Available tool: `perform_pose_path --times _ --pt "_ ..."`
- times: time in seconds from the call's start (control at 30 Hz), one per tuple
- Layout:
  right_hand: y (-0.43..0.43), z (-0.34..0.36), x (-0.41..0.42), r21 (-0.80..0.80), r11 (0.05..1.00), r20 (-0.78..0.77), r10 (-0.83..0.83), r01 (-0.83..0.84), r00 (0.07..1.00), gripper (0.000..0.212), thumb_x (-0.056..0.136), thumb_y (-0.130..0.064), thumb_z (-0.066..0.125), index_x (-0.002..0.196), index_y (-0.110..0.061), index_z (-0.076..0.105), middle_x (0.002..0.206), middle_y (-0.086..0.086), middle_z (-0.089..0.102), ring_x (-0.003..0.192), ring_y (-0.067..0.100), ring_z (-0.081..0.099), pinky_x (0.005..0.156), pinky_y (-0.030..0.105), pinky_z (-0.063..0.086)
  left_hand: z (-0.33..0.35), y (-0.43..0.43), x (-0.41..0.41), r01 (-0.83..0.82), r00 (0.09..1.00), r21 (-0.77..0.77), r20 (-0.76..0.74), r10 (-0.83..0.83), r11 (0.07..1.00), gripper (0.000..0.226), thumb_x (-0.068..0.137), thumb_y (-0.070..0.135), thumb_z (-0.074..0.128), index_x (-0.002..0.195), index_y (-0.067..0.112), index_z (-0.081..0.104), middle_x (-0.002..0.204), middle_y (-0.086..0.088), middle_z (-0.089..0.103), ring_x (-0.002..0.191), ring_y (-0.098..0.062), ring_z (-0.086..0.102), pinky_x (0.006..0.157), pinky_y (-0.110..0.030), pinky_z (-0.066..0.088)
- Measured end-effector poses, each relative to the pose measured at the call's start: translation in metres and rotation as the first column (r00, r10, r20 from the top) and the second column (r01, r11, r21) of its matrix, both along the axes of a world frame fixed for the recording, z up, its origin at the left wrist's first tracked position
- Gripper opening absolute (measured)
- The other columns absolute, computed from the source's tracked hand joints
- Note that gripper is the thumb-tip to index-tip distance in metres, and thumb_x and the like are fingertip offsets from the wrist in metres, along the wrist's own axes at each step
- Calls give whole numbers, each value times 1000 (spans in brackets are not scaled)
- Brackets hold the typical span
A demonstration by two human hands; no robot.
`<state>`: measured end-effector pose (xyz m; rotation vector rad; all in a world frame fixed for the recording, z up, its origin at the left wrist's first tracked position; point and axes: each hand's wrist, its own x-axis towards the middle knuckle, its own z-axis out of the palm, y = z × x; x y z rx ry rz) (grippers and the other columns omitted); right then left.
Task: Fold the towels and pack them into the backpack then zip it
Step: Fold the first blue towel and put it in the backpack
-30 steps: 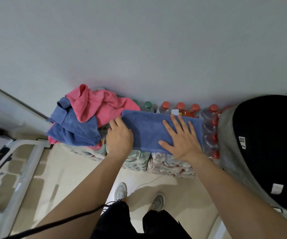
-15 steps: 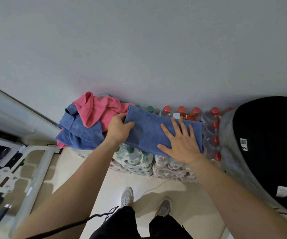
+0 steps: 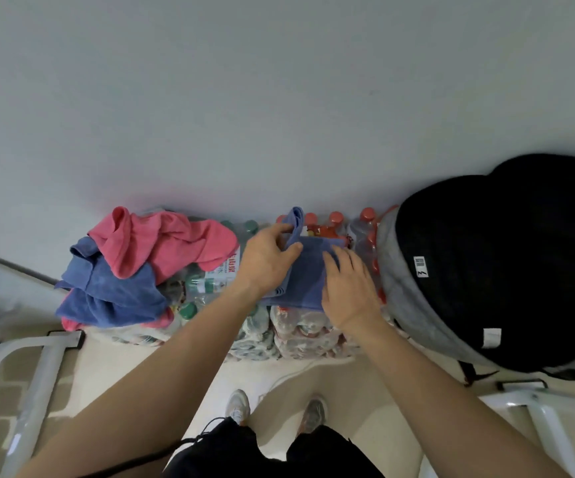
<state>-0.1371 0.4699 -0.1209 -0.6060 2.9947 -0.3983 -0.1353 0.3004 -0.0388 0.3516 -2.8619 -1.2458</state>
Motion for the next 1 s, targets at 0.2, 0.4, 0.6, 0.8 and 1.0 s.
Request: perform_pose_path --times 0.2,0.4,0.6,0.8,1.0 --pt "42 -10 39 -72 997 106 -28 36 994 57 80 -13 61 137 -7 52 135 13 52 119 32 48 101 42 46 -37 49 -5 150 981 -99 139 -136 984 26 94 21 61 118 9 61 68 1 53 65 -19 52 52 -27 37" --pt "44 -6 39 -49 997 252 -42 56 967 58 84 -12 55 141 -11 46 138 8 48 124 30 44 105 37 39 -51 62 -4 274 946 -174 228 -232 946 25 93 23 60 113 8 58 83 -6 62 71 -24 57 59 -36 43" --pt "33 16 26 -305 950 -242 -149 70 959 38 78 -12 51 112 -2 63 110 15 61 105 28 51 89 39 48 -40 32 7 180 982 -119 -34 -185 976 27 94 14 55 117 18 70 106 -1 72 94 -21 65 76 -32 52" --pt "-17 2 -21 82 990 -4 114 -114 993 61 102 -33 33 156 -9 18 164 8 18 152 25 13 123 43 15 -78 1 12 271 955 -537 49 -291 799 59 98 30 38 152 10 30 162 -6 23 150 -26 16 118 -49 22" --pt "-12 -24 -33 257 957 65 122 -135 990 64 97 -42 -1 153 -12 -9 166 6 1 153 20 -1 124 45 6 -109 -6 15 349 935 -532 139 -327 771 66 98 41 8 157 13 4 164 -2 -5 150 -19 -13 119 -44 0"
